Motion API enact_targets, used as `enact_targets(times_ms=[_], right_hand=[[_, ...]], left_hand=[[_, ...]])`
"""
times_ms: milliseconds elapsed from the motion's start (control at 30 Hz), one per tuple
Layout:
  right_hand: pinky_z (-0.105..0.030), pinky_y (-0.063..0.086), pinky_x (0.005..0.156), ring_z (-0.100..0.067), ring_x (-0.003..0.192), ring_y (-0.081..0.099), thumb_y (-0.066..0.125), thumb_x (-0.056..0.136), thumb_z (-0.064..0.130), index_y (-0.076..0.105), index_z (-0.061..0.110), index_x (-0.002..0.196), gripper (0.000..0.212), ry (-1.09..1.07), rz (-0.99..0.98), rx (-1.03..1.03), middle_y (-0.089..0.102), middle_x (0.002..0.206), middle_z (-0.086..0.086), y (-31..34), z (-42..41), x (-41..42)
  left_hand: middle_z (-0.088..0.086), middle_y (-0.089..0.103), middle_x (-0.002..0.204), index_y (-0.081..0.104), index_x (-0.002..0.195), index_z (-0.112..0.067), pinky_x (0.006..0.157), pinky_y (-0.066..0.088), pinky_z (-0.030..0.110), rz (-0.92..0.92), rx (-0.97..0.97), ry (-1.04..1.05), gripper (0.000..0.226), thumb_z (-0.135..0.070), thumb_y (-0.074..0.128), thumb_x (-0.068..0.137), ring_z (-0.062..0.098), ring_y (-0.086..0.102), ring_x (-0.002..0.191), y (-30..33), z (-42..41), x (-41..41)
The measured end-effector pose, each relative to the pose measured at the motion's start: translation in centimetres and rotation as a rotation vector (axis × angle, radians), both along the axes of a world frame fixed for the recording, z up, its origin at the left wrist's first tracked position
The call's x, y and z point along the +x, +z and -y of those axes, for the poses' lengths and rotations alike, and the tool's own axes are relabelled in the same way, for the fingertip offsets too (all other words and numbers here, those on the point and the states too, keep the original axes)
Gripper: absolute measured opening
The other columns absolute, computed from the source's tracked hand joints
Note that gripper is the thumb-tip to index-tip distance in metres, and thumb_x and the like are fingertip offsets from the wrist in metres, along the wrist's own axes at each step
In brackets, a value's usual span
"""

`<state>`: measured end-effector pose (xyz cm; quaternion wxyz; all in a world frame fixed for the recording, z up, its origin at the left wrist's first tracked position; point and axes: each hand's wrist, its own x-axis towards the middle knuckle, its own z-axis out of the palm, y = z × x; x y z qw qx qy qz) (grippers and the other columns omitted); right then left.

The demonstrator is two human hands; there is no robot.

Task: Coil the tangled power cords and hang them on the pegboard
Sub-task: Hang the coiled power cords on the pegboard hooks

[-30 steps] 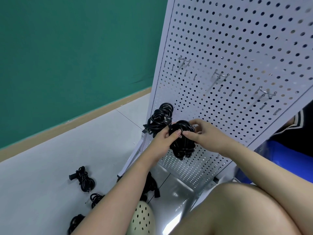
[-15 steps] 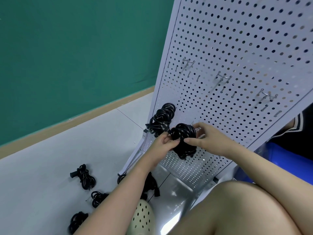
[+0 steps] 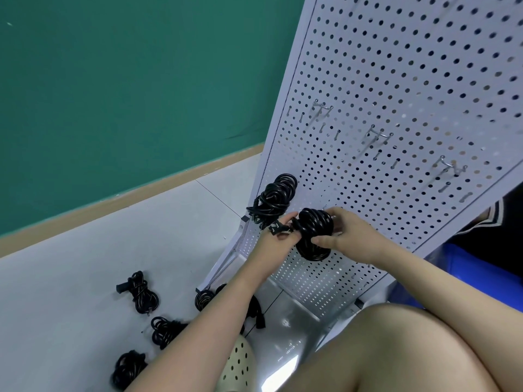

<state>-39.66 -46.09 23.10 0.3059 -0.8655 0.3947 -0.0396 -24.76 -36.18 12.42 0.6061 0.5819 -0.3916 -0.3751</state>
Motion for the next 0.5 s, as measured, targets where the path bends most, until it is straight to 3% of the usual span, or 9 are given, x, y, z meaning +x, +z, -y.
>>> enact_targets(times_ms=[100, 233, 367, 500], right_hand=[[-0.030, 0.052, 0.093, -0.013, 0.104, 0.067, 0.081, 0.089, 0.023, 0.052, 0.017, 0.136, 0.056, 0.002, 0.012, -0.001, 0.069, 0.114, 0.005, 0.0, -0.1, 0.1], [-0.025, 0.052, 0.089, 0.001, 0.098, 0.063, 0.078, 0.092, 0.021, 0.049, 0.017, 0.137, 0.054, 0.009, 0.009, 0.001, 0.066, 0.107, 0.012, 0.0, 0.0, 0.0], [-0.026, 0.048, 0.090, -0.013, 0.106, 0.065, 0.078, 0.092, 0.026, 0.044, 0.019, 0.142, 0.061, 0.016, -0.011, -0.025, 0.066, 0.115, 0.005, 0.0, 0.0, 0.0], [-0.029, 0.047, 0.095, -0.016, 0.109, 0.064, 0.082, 0.088, 0.032, 0.040, 0.019, 0.147, 0.073, 0.002, -0.041, -0.050, 0.066, 0.119, 0.001, -0.1, 0.0, 0.1]], left_hand=[[-0.015, 0.066, 0.134, 0.051, 0.147, -0.039, 0.101, 0.052, 0.027, 0.022, 0.012, 0.011, 0.050, -0.042, 0.065, 0.099, -0.003, 0.064, 0.115, -0.2, 0.6, 0.0], [-0.018, 0.069, 0.126, 0.055, 0.144, -0.037, 0.090, 0.051, 0.017, 0.001, 0.010, 0.037, 0.046, -0.041, 0.064, 0.099, -0.007, 0.065, 0.110, 0.1, 1.2, -0.4], [-0.022, 0.070, 0.118, 0.055, 0.143, -0.039, 0.081, 0.052, 0.014, -0.005, 0.009, 0.049, 0.043, -0.034, 0.060, 0.101, -0.005, 0.067, 0.098, 0.1, 1.7, -0.5], [-0.017, 0.070, 0.121, 0.056, 0.143, -0.038, 0.092, 0.055, 0.026, -0.042, 0.021, 0.046, 0.045, -0.036, 0.062, 0.098, 0.002, 0.067, 0.104, -0.3, 1.8, -0.5]])
